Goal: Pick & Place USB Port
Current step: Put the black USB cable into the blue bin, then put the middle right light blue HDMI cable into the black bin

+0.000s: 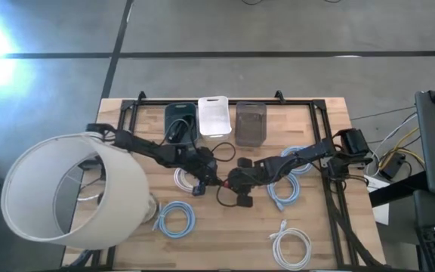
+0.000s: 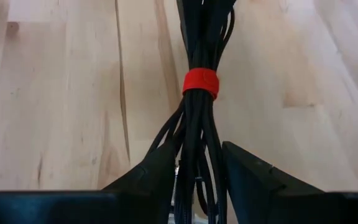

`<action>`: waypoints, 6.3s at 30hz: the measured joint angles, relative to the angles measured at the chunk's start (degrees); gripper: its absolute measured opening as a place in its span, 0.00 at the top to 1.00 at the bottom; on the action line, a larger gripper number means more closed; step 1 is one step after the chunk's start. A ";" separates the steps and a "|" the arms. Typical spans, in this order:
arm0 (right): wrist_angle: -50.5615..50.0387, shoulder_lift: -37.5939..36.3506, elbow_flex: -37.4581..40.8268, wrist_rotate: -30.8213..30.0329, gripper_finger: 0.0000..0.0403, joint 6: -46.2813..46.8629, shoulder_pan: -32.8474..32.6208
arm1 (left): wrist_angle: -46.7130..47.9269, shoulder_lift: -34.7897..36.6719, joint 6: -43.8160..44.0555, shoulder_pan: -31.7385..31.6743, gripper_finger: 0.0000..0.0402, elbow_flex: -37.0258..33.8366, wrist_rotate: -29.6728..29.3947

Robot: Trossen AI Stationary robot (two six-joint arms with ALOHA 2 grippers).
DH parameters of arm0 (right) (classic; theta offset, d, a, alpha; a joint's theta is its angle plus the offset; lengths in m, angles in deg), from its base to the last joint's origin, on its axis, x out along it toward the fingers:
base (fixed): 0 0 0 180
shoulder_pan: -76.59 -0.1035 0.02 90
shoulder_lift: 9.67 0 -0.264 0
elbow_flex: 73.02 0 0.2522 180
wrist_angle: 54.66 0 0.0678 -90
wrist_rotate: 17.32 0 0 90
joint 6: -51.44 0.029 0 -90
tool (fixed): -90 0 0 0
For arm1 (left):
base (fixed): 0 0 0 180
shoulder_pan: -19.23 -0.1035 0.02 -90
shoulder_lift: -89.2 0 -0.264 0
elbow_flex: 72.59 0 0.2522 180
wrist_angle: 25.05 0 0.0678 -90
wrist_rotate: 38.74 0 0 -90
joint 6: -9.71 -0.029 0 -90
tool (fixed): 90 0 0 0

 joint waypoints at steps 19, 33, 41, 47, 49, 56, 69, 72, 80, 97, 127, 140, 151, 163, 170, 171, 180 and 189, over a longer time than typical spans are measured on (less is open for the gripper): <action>-8.69 -0.91 -0.94 -0.78 0.81 0.04 0.00 | -2.52 -0.57 -0.72 0.15 0.92 0.09 -10.34; -16.58 -12.27 -0.87 -12.36 0.63 0.06 0.07 | -0.16 2.41 -3.73 -0.21 0.92 4.78 -28.51; -23.44 -21.64 -0.49 -25.26 0.59 8.36 -0.29 | 18.31 9.08 -1.04 -0.76 0.93 9.70 -63.31; -21.10 -25.54 3.20 -27.17 0.56 9.73 -0.46 | 35.74 15.38 17.87 -2.40 0.92 9.40 -74.96; -20.24 -25.81 4.69 -27.15 0.56 9.72 -0.44 | 41.77 16.54 25.96 -3.48 0.93 9.23 -74.88; -16.89 -24.66 8.00 -27.00 0.56 9.76 -0.44 | 45.29 16.81 36.06 -9.22 0.92 4.73 -64.20; -16.43 -21.77 7.85 -22.23 0.56 9.73 -0.44 | 37.34 14.91 35.21 -13.90 0.91 -0.90 -51.65; -16.39 -21.77 7.85 -22.23 0.56 9.73 -0.44 | 31.93 14.88 33.13 -13.94 0.91 -0.90 -51.13; -16.28 -21.77 7.83 -22.23 0.56 9.83 -0.44 | 24.27 14.88 24.14 -14.08 0.91 -0.88 -44.12; -16.30 -21.77 7.83 -21.97 0.56 9.92 -0.44 | 25.91 14.88 22.71 -17.36 0.75 -1.07 -46.72; -24.05 -21.79 12.47 -3.88 0.55 45.45 -0.42 | 13.51 15.21 8.62 -11.50 0.71 1.79 -17.12; -17.91 -21.79 21.14 0.62 0.55 69.93 -3.69 | 13.56 15.19 8.62 -10.29 0.71 1.70 -16.86; -4.81 -22.07 28.63 -0.97 0.56 68.89 -3.72 | 13.57 15.12 8.73 -10.29 0.71 0.60 -16.90; 1.17 -21.71 25.87 1.05 0.90 57.27 -3.63 | 13.35 15.12 8.87 -10.29 0.71 0.26 -17.30; 4.17 -21.67 17.62 5.16 0.92 44.91 -3.74 | 13.10 15.12 8.87 -10.29 0.71 0.00 -17.23; 4.07 -21.68 16.15 5.05 0.92 42.37 -3.71 | 13.05 15.12 8.87 -10.29 0.71 0.00 -17.23; -0.81 -21.70 5.05 -14.88 0.89 21.80 0.47 | 11.79 15.12 8.87 -10.29 0.71 -0.03 -17.21; -5.67 -21.69 2.67 -26.83 0.90 13.72 12.83 | 11.19 15.12 9.11 -10.29 0.71 -0.04 -17.15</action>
